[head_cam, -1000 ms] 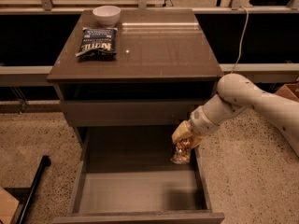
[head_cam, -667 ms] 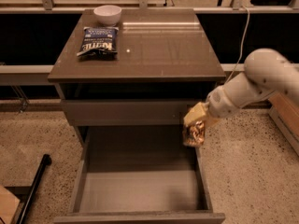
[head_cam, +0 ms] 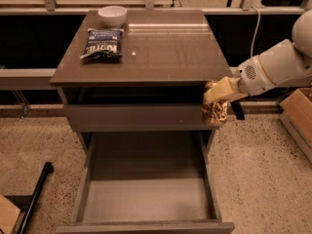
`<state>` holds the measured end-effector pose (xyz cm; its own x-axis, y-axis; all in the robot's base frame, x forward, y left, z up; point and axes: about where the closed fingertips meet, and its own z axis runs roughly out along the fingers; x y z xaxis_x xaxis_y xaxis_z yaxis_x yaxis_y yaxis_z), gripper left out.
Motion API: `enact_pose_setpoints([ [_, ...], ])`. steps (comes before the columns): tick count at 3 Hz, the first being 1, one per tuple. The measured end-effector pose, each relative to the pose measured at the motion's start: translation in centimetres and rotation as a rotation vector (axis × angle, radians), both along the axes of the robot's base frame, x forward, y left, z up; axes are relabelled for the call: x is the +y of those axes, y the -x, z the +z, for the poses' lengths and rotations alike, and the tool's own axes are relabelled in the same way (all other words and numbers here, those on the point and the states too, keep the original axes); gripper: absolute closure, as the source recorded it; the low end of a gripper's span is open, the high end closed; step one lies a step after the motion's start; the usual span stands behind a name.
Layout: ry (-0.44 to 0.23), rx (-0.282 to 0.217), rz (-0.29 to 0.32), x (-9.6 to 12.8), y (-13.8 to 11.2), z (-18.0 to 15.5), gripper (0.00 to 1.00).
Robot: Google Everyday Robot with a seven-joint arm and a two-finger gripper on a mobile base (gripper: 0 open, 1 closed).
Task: Pick orange can from middle drawer and place on counter
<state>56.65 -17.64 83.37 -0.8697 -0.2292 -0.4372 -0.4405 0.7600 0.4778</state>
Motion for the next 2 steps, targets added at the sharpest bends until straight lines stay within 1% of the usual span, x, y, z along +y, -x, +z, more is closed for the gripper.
enact_pose_setpoints([
  [1,0.008,-0.158,0.067,0.8,-0.88,3.67,1.0],
  [2,0.007,-0.159,0.067,0.81,-0.89,3.68,1.0],
])
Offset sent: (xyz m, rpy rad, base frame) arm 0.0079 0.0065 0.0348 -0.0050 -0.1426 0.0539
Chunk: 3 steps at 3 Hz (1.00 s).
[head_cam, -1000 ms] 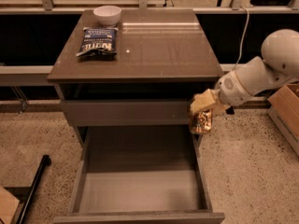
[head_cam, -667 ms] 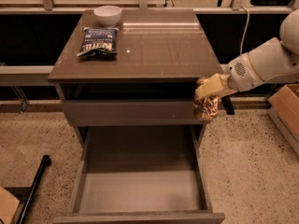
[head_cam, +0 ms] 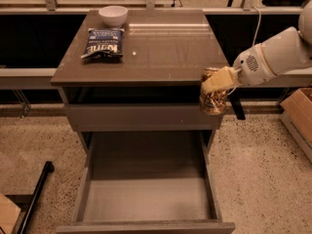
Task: Pick orange can from middle drawer and place on counter
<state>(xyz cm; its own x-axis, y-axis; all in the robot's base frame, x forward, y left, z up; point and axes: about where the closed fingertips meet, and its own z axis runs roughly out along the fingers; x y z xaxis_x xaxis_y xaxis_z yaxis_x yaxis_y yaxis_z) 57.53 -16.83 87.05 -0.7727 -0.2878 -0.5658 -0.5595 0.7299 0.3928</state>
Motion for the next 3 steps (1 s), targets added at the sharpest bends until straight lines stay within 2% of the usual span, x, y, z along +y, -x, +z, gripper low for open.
enact_pose_setpoints([
  [1,-0.035,-0.077,-0.009,0.6,-0.8,1.7,1.0],
  [2,-0.047,-0.226,-0.028,1.9,-2.4,4.9,1.0],
  [3,-0.022,-0.368,-0.068,3.2,-4.9,7.0,1.0],
])
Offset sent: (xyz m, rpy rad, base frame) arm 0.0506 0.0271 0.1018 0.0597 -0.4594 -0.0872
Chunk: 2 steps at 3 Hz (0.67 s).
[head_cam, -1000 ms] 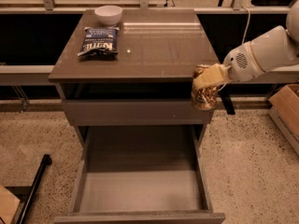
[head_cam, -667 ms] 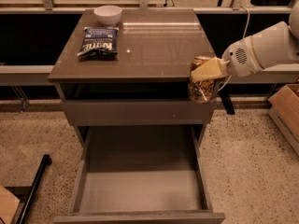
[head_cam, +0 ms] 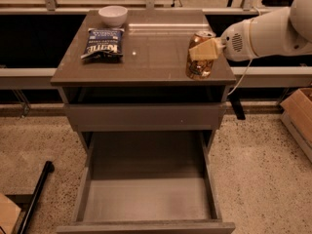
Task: Pick orange can from middle drawer and place on counter
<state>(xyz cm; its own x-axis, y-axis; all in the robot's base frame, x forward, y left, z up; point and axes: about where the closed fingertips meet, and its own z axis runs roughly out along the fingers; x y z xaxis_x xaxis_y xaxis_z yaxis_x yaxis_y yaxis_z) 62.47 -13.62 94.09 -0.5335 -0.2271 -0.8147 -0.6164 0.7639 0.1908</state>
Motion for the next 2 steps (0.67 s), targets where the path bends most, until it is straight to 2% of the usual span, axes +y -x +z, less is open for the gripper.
enact_pose_setpoints([
  [1,0.016,-0.106,-0.044,1.2,-3.7,0.9,1.0],
  [2,0.013,-0.152,-0.077,1.7,-7.1,0.5,1.0],
])
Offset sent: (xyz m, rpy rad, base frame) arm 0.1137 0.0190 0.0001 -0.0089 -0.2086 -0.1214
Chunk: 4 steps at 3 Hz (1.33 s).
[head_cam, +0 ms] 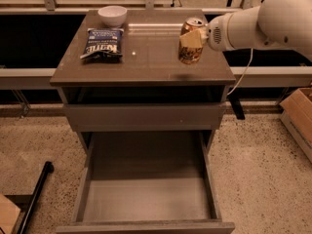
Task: Pick orange can from middle drawer and place on counter
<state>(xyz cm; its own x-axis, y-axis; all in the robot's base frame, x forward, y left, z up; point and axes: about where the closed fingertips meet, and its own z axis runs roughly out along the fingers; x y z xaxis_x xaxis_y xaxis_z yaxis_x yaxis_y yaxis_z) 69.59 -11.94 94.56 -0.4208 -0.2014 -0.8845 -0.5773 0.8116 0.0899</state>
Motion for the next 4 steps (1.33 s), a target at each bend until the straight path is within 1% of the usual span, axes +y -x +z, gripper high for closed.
enact_pose_setpoints([
  [1,-0.011,-0.018,-0.029,0.4,-4.1,-1.9,1.0],
  [2,-0.024,-0.025,-0.043,0.7,-6.5,-3.5,1.0],
  [3,-0.026,-0.02,-0.041,1.1,-8.2,-4.7,0.81],
  [4,-0.029,-0.004,-0.032,1.6,-9.5,-5.7,0.59],
])
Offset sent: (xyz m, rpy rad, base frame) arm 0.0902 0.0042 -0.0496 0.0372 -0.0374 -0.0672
